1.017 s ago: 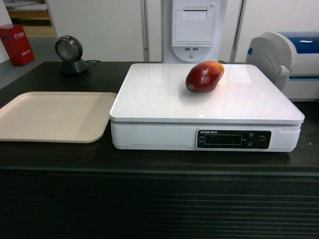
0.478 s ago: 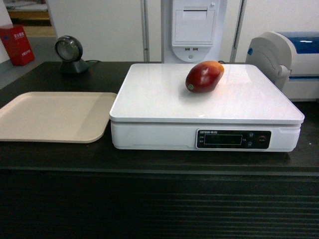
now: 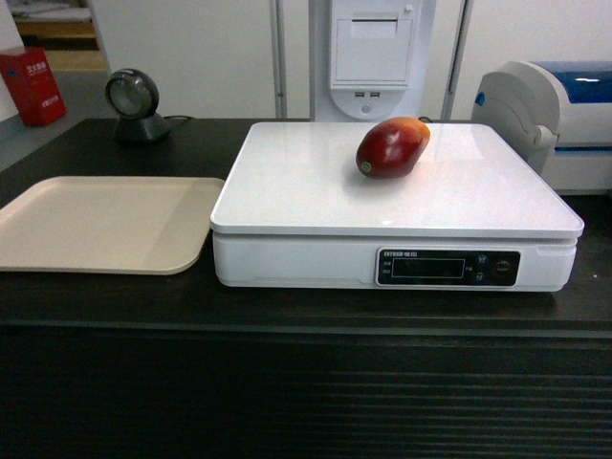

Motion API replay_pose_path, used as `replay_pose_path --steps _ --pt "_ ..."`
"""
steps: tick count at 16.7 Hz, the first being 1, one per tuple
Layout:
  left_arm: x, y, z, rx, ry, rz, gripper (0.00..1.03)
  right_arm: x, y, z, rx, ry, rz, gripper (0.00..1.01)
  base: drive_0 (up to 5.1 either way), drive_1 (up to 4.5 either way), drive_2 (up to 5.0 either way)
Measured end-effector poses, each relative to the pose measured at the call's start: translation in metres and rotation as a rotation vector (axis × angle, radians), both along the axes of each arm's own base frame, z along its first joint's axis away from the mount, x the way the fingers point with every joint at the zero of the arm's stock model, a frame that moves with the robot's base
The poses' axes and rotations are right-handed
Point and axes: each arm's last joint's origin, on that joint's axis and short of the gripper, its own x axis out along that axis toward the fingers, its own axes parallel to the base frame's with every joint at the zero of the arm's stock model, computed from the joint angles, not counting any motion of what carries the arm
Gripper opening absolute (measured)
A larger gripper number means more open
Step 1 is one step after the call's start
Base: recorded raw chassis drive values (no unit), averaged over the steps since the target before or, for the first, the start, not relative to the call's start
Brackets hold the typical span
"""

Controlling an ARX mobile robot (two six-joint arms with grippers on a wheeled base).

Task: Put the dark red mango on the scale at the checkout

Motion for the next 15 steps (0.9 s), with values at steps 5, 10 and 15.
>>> replay_pose_path --steps 5,10,15 --pt "0.0000 0.0000 0.0000 0.000 0.000 0.000 0.98 0.0000 0.0000 0.0000 0.000 0.000 0.000 0.98 0.0 0.00 0.0" --pt "0.0000 0.0000 0.0000 0.000 0.000 0.000 0.98 0.0000 0.0000 0.0000 0.000 0.000 0.000 0.98 0.0 0.00 0.0" --pt "0.0000 0.0000 0.0000 0.000 0.000 0.000 0.98 0.0000 0.0000 0.0000 0.000 0.000 0.000 0.98 0.0 0.00 0.0"
